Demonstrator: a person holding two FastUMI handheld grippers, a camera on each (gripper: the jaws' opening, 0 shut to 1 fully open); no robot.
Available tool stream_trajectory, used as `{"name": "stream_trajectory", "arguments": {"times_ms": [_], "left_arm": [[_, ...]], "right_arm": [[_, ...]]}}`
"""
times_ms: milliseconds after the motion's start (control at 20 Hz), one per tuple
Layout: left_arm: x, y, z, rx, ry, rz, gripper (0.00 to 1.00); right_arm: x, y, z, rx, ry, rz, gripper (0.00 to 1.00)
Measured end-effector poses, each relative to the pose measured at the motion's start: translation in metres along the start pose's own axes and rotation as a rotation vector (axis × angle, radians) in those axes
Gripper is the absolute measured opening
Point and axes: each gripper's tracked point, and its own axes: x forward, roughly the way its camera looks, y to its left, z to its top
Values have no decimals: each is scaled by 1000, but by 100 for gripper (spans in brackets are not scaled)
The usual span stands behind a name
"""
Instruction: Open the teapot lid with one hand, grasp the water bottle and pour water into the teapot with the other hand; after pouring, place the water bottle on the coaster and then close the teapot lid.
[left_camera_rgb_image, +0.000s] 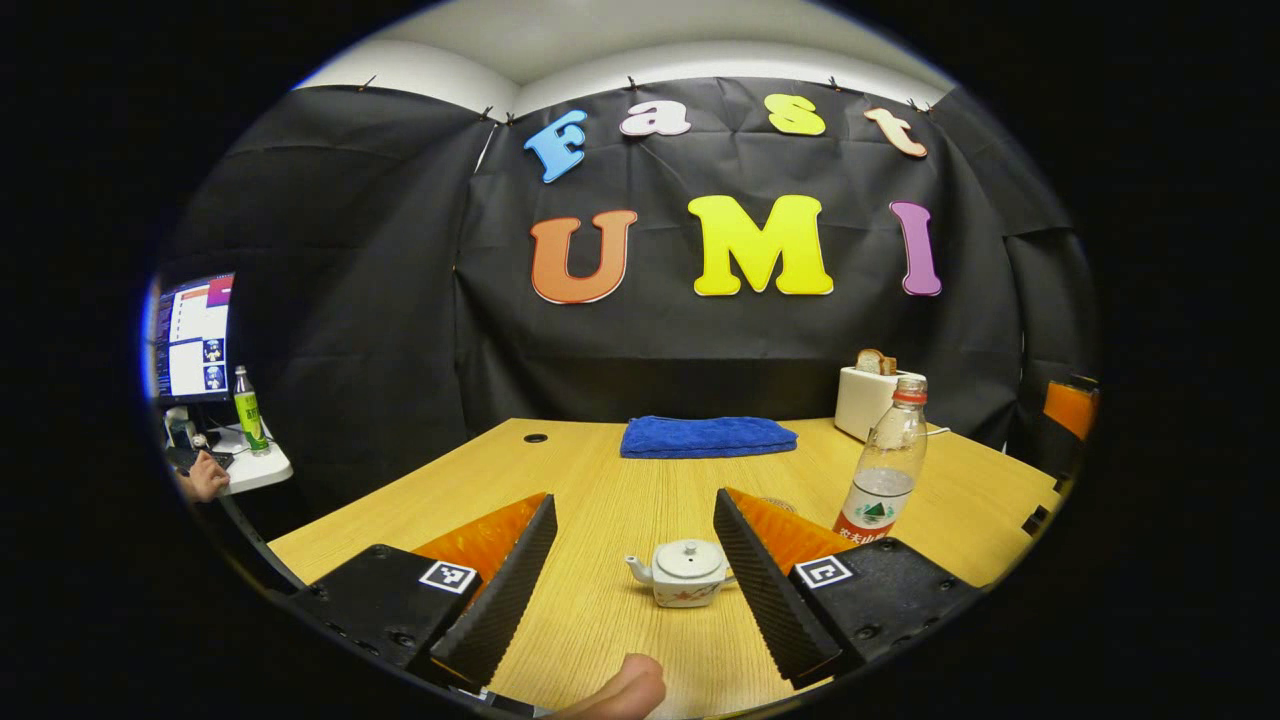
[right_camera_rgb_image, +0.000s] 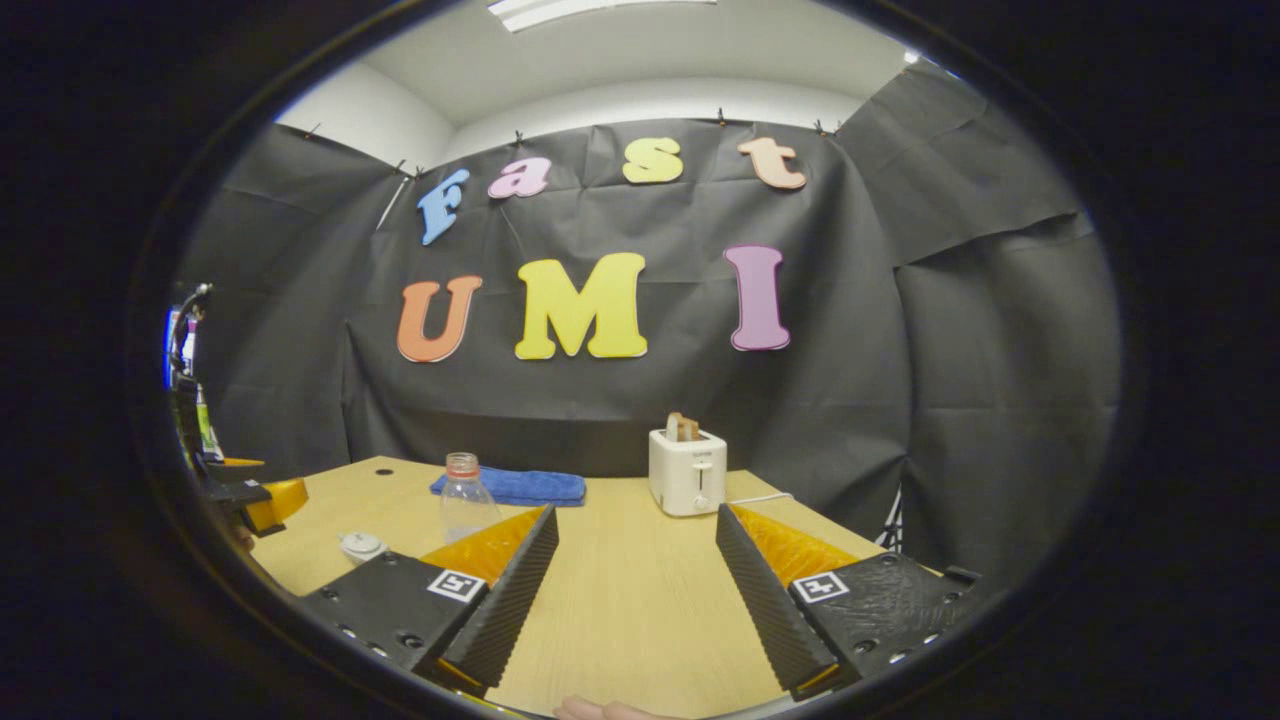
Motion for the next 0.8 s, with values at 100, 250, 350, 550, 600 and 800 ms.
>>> {"name": "stream_trajectory", "arguments": {"times_ms": [100,250,350,550,600,800], "left_arm": [[13,-8,-6,-11,-11,-29,99],[30,-21,-23,-1,7,-68,99],[39,-25,-31,11,17,-76,99],[57,-38,-47,28,47,-95,98],[60,-41,-52,30,54,-107,95],[68,-42,-67,4,92,-122,71]], "right_arm": [[2,-3,-1,8,5,-7,95],[5,-7,-7,18,20,-16,95],[7,-10,-9,23,27,-19,95],[12,-16,-18,29,53,-31,97],[13,-15,-21,31,62,-29,95],[16,-19,-27,47,82,-33,95]]}}
